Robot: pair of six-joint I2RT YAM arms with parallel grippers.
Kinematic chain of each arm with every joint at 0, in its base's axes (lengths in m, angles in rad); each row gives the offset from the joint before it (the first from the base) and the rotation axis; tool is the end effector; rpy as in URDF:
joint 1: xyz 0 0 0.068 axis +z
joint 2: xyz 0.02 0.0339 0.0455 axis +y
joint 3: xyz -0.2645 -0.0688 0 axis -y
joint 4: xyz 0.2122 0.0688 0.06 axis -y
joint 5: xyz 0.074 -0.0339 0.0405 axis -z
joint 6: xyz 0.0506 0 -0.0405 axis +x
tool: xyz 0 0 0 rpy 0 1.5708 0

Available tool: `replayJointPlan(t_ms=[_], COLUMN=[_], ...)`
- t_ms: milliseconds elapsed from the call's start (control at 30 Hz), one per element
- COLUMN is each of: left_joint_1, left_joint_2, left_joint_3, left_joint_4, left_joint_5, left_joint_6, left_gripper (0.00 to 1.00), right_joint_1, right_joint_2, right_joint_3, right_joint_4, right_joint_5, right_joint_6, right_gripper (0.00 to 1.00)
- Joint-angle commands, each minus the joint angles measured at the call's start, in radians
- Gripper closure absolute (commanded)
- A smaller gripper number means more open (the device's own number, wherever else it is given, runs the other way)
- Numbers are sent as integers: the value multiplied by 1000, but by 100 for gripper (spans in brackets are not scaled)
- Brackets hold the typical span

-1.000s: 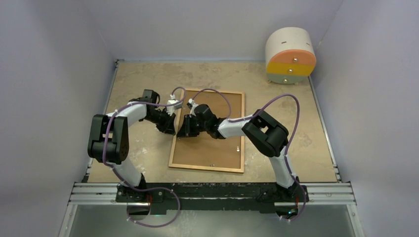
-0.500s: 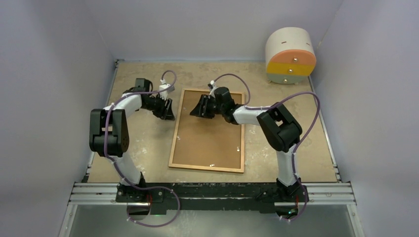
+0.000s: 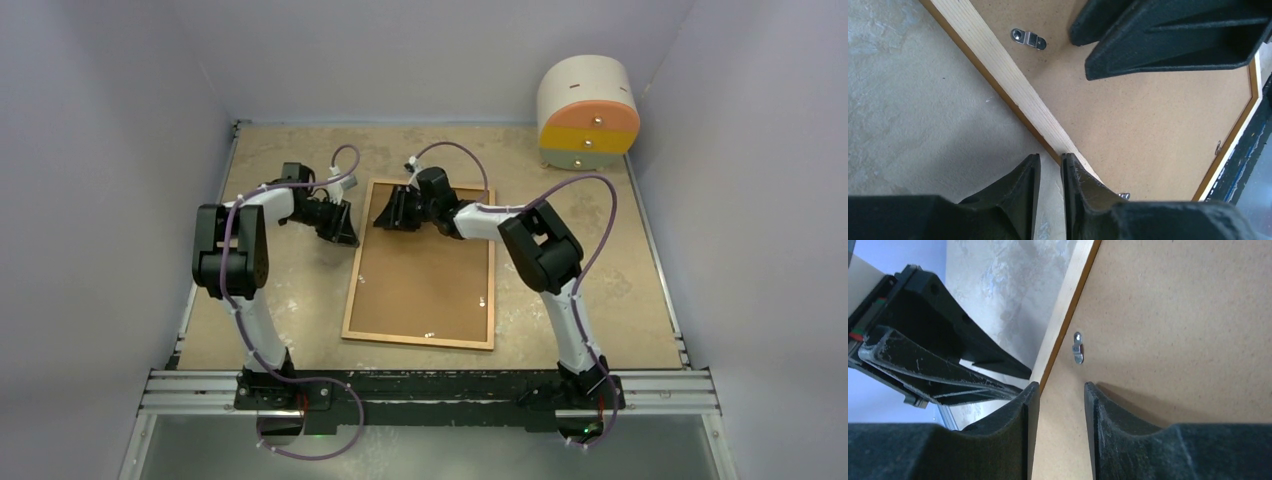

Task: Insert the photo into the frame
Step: Install the photo frame at the center of the board.

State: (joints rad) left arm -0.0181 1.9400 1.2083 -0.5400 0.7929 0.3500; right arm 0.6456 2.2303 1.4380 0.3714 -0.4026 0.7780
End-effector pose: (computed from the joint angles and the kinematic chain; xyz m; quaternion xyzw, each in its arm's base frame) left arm 0.3450 -0.0423 0.1584 0.2235 0.8862 -0.3539 0.1986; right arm 0.3745 0.3069 0.1643 -0.0541 0.8277 0.4751 0.2938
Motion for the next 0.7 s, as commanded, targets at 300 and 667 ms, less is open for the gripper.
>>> replayJointPlan(t_ms=[300, 667], left_joint_1=[-6, -8], left_joint_2=[43, 37], left_joint_3=[10, 10], left_joint_4=[5, -9], left_joint_5=[15, 1], left_joint_6=[27, 44], left_gripper=[81, 82], right_joint_1=[-1, 2], right_joint_2=[72, 111], right_joint_3=[125, 183], right_joint_4=[-32, -58], right_joint_5=[11, -15], right_joint_6=[-31, -40], right_gripper=[64, 67])
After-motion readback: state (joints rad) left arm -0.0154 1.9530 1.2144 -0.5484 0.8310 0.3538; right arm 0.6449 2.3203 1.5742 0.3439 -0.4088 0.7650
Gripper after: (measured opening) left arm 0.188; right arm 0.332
